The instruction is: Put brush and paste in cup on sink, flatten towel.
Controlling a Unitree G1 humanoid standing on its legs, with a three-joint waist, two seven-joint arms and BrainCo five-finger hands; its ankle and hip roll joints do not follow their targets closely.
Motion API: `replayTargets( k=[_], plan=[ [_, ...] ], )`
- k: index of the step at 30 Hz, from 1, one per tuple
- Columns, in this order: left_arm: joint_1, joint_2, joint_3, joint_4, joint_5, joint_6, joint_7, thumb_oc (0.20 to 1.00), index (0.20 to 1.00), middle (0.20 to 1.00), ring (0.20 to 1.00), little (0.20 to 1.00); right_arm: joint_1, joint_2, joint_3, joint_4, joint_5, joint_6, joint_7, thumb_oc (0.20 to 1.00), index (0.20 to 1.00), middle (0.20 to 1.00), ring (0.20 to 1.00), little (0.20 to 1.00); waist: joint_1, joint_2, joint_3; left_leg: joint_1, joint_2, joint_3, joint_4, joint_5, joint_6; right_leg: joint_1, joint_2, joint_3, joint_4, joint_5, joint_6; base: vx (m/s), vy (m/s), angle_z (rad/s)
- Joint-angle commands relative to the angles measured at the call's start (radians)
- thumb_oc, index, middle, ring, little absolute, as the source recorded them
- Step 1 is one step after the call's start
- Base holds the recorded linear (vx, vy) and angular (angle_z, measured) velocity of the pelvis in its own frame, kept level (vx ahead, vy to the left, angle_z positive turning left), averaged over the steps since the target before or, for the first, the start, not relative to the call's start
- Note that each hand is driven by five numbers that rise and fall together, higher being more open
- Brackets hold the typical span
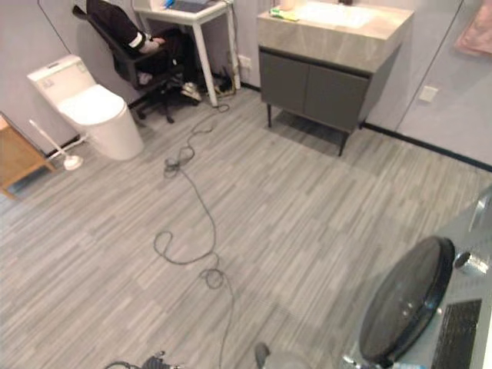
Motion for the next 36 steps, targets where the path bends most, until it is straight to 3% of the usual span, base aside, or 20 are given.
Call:
replayTargets(
  k=[1, 4, 7, 8, 10, 12, 13, 17, 19, 21, 22, 23, 25, 26, 27, 28, 30, 32, 34, 36],
  plan=[
    [-0.045, 0.040, 0.015, -0.017, -0.038, 0.002, 0.034, 1.000, 1.000, 1.000, 1.000, 1.000, -0.015, -0.051, 0.019, -0.022, -0.037, -0.004, -0.029, 1.000, 1.000, 1.000, 1.000, 1.000, 0.017, -0.074, 0.078, 0.060, -0.072, 0.191, -0.040, 0.292, 0.124, -0.074, -0.060, 0.101, 0.038, 0.058, 0.127, 0.25, -0.275, -0.21],
    [-0.044, 0.034, 0.019, -0.016, -0.042, 0.000, 0.046, 1.000, 1.000, 1.000, 1.000, 1.000, -0.019, -0.060, 0.031, -0.021, -0.059, 0.001, -0.041, 1.000, 1.000, 1.000, 1.000, 1.000, 0.064, -0.086, 0.091, -0.130, -0.063, 0.318, -0.070, 0.184, 0.174, 0.011, -0.073, 0.132, 0.027, 0.027, 0.118, 0.25, -0.167, -0.70],
    [-0.035, 0.029, 0.015, -0.014, -0.038, 0.001, 0.050, 1.000, 1.000, 1.000, 1.000, 1.000, -0.032, -0.061, 0.045, -0.015, -0.088, 0.001, -0.053, 1.000, 1.000, 1.000, 1.000, 1.000, 0.101, -0.078, 0.097, -0.264, -0.069, 0.384, -0.230, 0.159, 0.195, 0.071, -0.070, 0.167, 0.025, -0.004, 0.121, 0.34, -0.073, -0.14],
    [-0.035, 0.029, 0.015, -0.014, -0.038, 0.001, 0.051, 1.000, 1.000, 1.000, 1.000, 1.000, -0.031, -0.061, 0.044, -0.015, -0.089, 0.001, -0.053, 1.000, 1.000, 1.000, 1.000, 1.000, 0.104, -0.079, 0.099, -0.261, -0.069, 0.387, -0.229, 0.156, 0.196, 0.074, -0.070, 0.170, 0.027, -0.007, 0.121, 0.28, 0.017, 0.01],
    [-0.023, 0.029, 0.014, -0.008, -0.030, 0.003, 0.054, 1.000, 1.000, 1.000, 1.000, 1.000, -0.031, -0.057, 0.071, -0.025, -0.126, 0.001, -0.056, 1.000, 1.000, 1.000, 1.000, 1.000, 0.134, -0.061, 0.109, -0.305, -0.075, 0.366, -0.416, 0.193, 0.201, 0.132, -0.048, 0.214, 0.024, -0.034, 0.121, 0.40, 0.030, -0.40],
    [-0.018, 0.029, 0.013, 0.000, -0.025, 0.004, 0.063, 1.000, 1.000, 1.000, 1.000, 1.000, -0.035, -0.045, 0.092, -0.014, -0.153, -0.001, -0.066, 1.000, 1.000, 1.000, 1.000, 1.000, 0.168, -0.040, 0.113, -0.332, -0.060, 0.300, -0.612, 0.247, 0.192, 0.200, -0.031, 0.272, 0.012, -0.064, 0.121, 0.61, 0.053, -1.15],
    [-0.006, 0.027, 0.027, 0.016, -0.031, 0.003, 0.077, 1.000, 1.000, 1.000, 1.000, 1.000, -0.047, -0.031, 0.112, -0.001, -0.169, -0.001, -0.071, 1.000, 1.000, 1.000, 1.000, 1.000, 0.200, -0.050, 0.113, -0.358, -0.044, 0.242, -0.736, 0.270, 0.178, 0.279, -0.059, 0.339, 0.000, -0.105, 0.130, 0.66, 0.074, -1.33],
    [0.012, 0.036, 0.034, 0.037, -0.024, 0.009, 0.085, 1.000, 1.000, 1.000, 1.000, 1.000, -0.048, -0.010, 0.125, 0.014, -0.181, 0.008, -0.061, 1.000, 1.000, 1.000, 1.000, 1.000, 0.226, -0.042, 0.074, -0.340, -0.024, 0.226, -0.681, 0.340, 0.173, 0.348, -0.113, 0.400, -0.010, -0.149, 0.154, 0.52, 0.182, -1.01],
    [0.007, 0.035, 0.034, 0.040, -0.024, 0.012, 0.091, 1.000, 1.000, 1.000, 1.000, 1.000, -0.049, -0.006, 0.117, 0.020, -0.184, 0.012, -0.063, 1.000, 1.000, 1.000, 1.000, 1.000, 0.222, -0.051, 0.050, -0.369, -0.049, 0.258, -0.614, 0.320, 0.187, 0.344, -0.161, 0.389, 0.028, -0.152, 0.185, 0.52, 0.260, -0.54],
    [0.000, 0.043, 0.037, 0.035, -0.030, 0.012, 0.094, 1.000, 1.000, 1.000, 1.000, 1.000, -0.059, -0.002, 0.123, 0.022, -0.203, 0.014, -0.064, 1.000, 1.000, 1.000, 1.000, 1.000, 0.221, -0.069, 0.034, -0.362, -0.065, 0.288, -0.570, 0.272, 0.211, 0.306, -0.185, 0.399, 0.112, -0.080, 0.227, 0.36, 0.131, -0.74],
    [0.000, 0.043, 0.037, 0.035, -0.030, 0.012, 0.094, 1.000, 1.000, 1.000, 1.000, 1.000, -0.059, -0.002, 0.123, 0.022, -0.203, 0.014, -0.064, 1.000, 1.000, 1.000, 1.000, 1.000, 0.225, -0.064, 0.031, -0.366, -0.058, 0.289, -0.570, 0.274, 0.210, 0.300, -0.179, 0.405, 0.113, -0.075, 0.227, 0.39, 0.099, -0.77],
    [-0.010, 0.062, 0.035, 0.026, -0.021, 0.015, 0.097, 1.000, 1.000, 1.000, 1.000, 1.000, -0.077, 0.002, 0.150, 0.009, -0.239, 0.019, -0.063, 1.000, 1.000, 1.000, 1.000, 1.000, 0.224, -0.084, 0.035, -0.329, -0.064, 0.315, -0.562, 0.226, 0.231, 0.250, -0.181, 0.383, 0.216, 0.056, 0.275, 0.36, 0.111, -0.82],
    [-0.023, 0.080, 0.031, 0.001, -0.022, 0.012, 0.094, 1.000, 1.000, 1.000, 1.000, 1.000, -0.087, -0.002, 0.169, -0.011, -0.266, 0.018, -0.056, 1.000, 1.000, 1.000, 1.000, 1.000, 0.221, -0.081, 0.047, -0.277, -0.065, 0.327, -0.575, 0.195, 0.246, 0.185, -0.184, 0.344, 0.328, 0.180, 0.296, 0.35, 0.143, -0.46],
    [-0.023, 0.079, 0.031, 0.001, -0.022, 0.012, 0.094, 1.000, 1.000, 1.000, 1.000, 1.000, -0.087, -0.003, 0.169, -0.011, -0.266, 0.018, -0.056, 1.000, 1.000, 1.000, 1.000, 1.000, 0.224, -0.076, 0.046, -0.279, -0.060, 0.327, -0.577, 0.198, 0.245, 0.181, -0.178, 0.347, 0.327, 0.184, 0.296, 0.29, 0.250, -0.47],
    [-0.036, 0.096, 0.032, -0.020, -0.027, 0.010, 0.095, 1.000, 1.000, 1.000, 1.000, 1.000, -0.099, -0.003, 0.169, -0.039, -0.265, 0.018, -0.061, 1.000, 1.000, 1.000, 1.000, 1.000, 0.214, -0.066, 0.073, -0.224, -0.062, 0.340, -0.602, 0.176, 0.258, 0.114, -0.194, 0.256, 0.393, 0.197, 0.286, 0.25, 0.294, -0.42],
    [-0.047, 0.101, 0.035, -0.017, -0.030, 0.010, 0.097, 1.000, 1.000, 1.000, 1.000, 1.000, -0.105, 0.000, 0.166, -0.044, -0.260, 0.017, -0.065, 1.000, 1.000, 1.000, 1.000, 1.000, 0.211, -0.052, 0.079, -0.203, -0.056, 0.347, -0.617, 0.170, 0.261, 0.078, -0.204, 0.211, 0.406, 0.178, 0.280, 0.34, 0.373, -0.41],
    [-0.066, 0.108, 0.026, -0.016, -0.024, 0.011, 0.097, 1.000, 1.000, 1.000, 1.000, 1.000, -0.111, 0.006, 0.170, -0.042, -0.253, 0.012, -0.071, 1.000, 1.000, 1.000, 1.000, 1.000, 0.187, -0.041, 0.093, -0.142, -0.063, 0.332, -0.655, 0.155, 0.268, -0.007, -0.141, 0.191, 0.412, 0.095, 0.256, 0.25, 0.254, -0.18],
    [-0.080, 0.116, 0.027, -0.008, -0.008, 0.012, 0.097, 1.000, 1.000, 1.000, 1.000, 1.000, -0.112, 0.012, 0.165, -0.043, -0.245, 0.007, -0.076, 1.000, 1.000, 1.000, 1.000, 1.000, 0.174, -0.026, 0.101, -0.086, -0.055, 0.333, -0.685, 0.144, 0.266, -0.101, -0.118, 0.103, 0.354, 0.009, 0.229, 0.28, 0.200, -0.01],
    [-0.079, 0.115, 0.027, -0.008, -0.002, 0.011, 0.097, 1.000, 1.000, 1.000, 1.000, 1.000, -0.112, 0.012, 0.158, -0.041, -0.232, 0.006, -0.077, 1.000, 1.000, 1.000, 1.000, 1.000, 0.153, -0.024, 0.112, -0.046, -0.062, 0.321, -0.697, 0.132, 0.262, -0.134, -0.097, 0.077, 0.305, -0.011, 0.221, 0.24, 0.114, -0.03],
    [-0.084, 0.114, 0.021, -0.004, 0.027, 0.015, 0.088, 1.000, 1.000, 1.000, 1.000, 1.000, -0.100, 0.010, 0.155, -0.046, -0.222, -0.002, -0.083, 1.000, 1.000, 1.000, 1.000, 1.000, 0.120, -0.039, 0.119, 0.022, -0.095, 0.296, -0.714, 0.106, 0.261, -0.175, -0.046, 0.094, 0.172, 0.023, 0.228, 0.29, 0.084, 0.20]
  ],
)
